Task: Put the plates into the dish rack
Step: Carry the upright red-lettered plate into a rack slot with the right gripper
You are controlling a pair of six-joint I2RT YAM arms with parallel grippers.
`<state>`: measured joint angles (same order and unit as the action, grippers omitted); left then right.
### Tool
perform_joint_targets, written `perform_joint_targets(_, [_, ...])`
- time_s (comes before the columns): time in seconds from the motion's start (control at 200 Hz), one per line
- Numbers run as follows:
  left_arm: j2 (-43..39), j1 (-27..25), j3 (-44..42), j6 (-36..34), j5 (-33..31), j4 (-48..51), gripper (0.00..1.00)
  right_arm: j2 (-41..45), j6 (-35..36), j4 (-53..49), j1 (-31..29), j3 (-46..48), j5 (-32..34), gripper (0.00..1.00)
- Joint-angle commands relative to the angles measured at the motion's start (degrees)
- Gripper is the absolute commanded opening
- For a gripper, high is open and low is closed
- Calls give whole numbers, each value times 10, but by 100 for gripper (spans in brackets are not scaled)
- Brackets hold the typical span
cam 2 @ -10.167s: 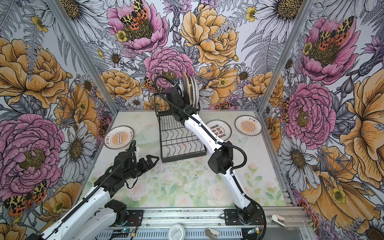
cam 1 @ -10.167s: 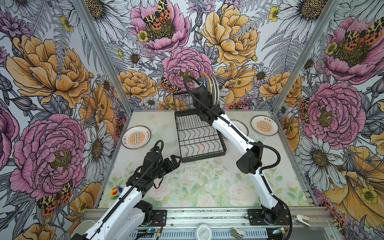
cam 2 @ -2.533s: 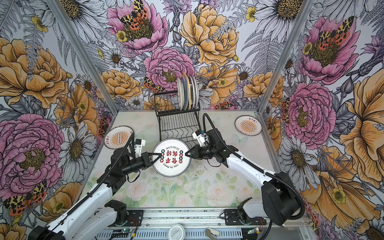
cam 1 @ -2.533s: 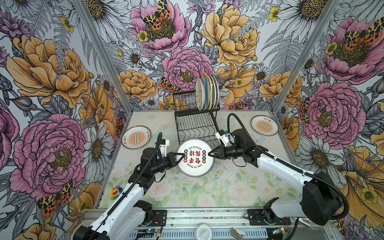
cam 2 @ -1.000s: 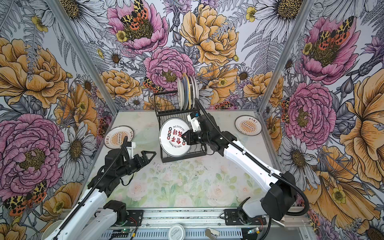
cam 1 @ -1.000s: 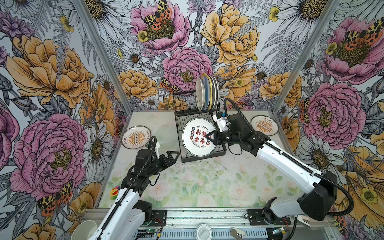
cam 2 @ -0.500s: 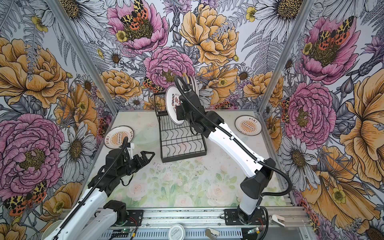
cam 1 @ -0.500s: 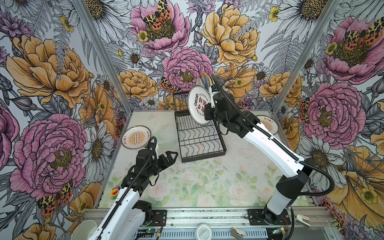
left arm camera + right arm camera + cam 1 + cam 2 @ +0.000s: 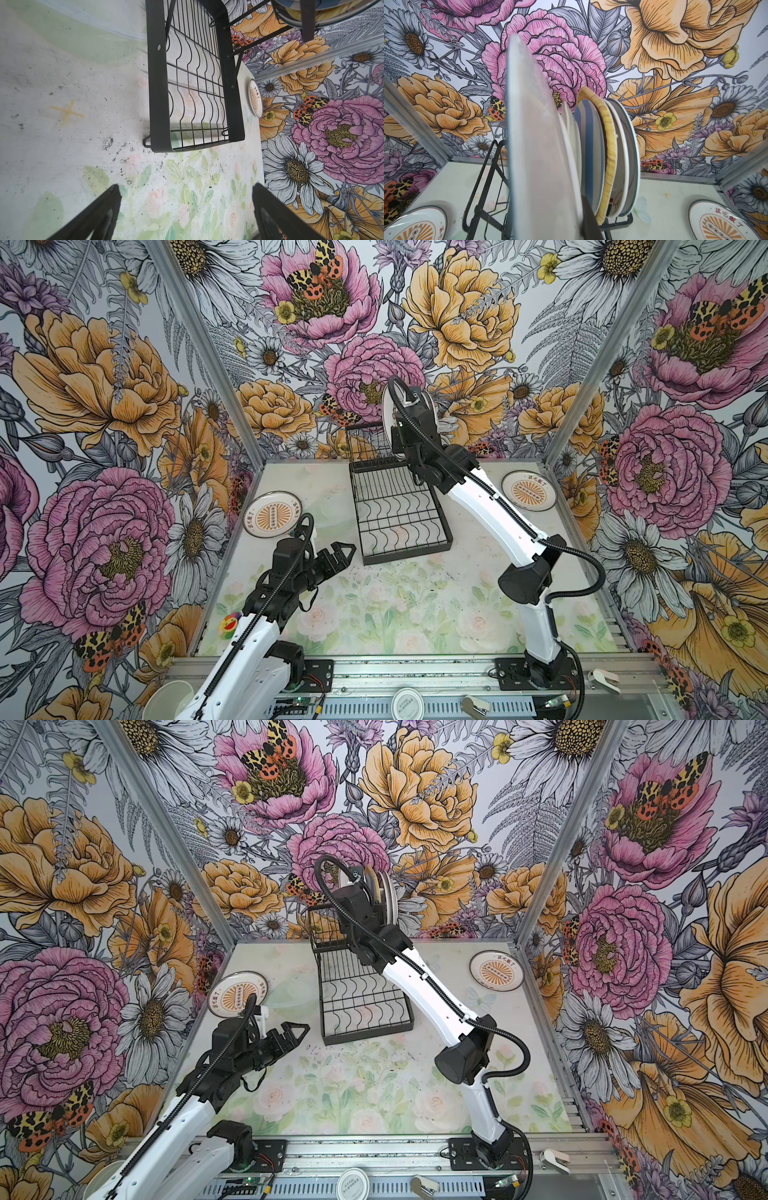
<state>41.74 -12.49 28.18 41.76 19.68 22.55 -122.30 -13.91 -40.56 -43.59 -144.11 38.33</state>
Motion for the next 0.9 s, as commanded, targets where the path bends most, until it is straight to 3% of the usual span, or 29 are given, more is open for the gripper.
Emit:
perform_joint_targets(0.0, [1,5,-1,-10,-11,1,99,-36,31,19,-5,-68,49,0])
perform_joint_targets(0.225, [-5,6,-9,-7,-10,2,99,-99,56,29,-5,-123,70,0])
perform_joint_targets(0.896, [-13,19,-13,-8,-4,10,99,-168,102,118,-3,-124,116,0])
